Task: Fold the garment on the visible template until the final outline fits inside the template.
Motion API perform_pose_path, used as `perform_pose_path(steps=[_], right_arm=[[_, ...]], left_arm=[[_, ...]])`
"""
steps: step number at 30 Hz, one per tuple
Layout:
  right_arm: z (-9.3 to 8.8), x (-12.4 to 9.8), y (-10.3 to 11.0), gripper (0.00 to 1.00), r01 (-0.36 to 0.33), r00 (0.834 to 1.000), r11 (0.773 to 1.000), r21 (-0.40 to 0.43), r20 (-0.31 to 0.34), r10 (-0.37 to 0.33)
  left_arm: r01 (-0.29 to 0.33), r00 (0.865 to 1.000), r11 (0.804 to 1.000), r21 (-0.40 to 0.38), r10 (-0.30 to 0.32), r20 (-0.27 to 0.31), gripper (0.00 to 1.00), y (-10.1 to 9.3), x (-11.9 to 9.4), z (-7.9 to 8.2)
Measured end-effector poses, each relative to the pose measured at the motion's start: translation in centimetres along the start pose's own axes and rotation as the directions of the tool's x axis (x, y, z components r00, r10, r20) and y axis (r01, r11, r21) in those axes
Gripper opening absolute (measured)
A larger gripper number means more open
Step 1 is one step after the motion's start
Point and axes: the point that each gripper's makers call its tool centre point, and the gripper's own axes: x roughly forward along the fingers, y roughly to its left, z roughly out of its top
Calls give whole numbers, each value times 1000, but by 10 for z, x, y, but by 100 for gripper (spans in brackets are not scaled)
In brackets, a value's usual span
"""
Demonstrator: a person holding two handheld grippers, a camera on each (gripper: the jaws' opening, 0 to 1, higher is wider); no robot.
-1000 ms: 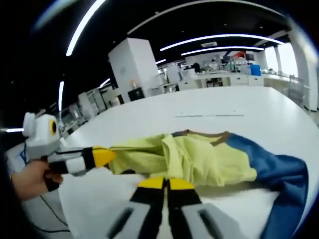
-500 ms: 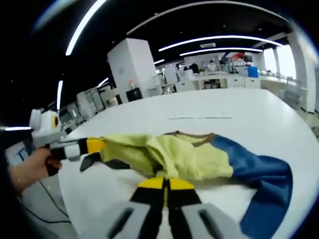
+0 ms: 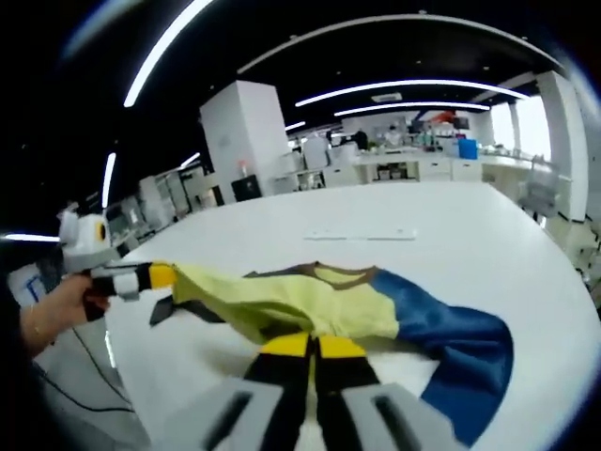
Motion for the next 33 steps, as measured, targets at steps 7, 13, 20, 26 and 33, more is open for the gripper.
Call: perform_pose_path(steps=[7,13,20,26,33], right_arm=[[1,-12,-1,0,-8,1000,1000,23,7,8],[-3,-26,2,0,-26,1000,998,62,12,25],[-12,-45,13,0,-38,999,997,73,1,38],[-12,-58,13,0,-35,999,997,74,10,35],[-11,-71,15,0,-39,999,997,71,10,38]], left_arm=[[17,1000,1000,24,-17,-18,0,-5,-11,0],[44,998,995,90,-40,-50,0,-16,-25,-3],[74,994,989,127,-63,-91,0,-27,-41,-11],[94,992,985,142,-80,-103,0,-38,-51,-12],[120,987,982,145,-102,-128,0,-50,-62,-15]])
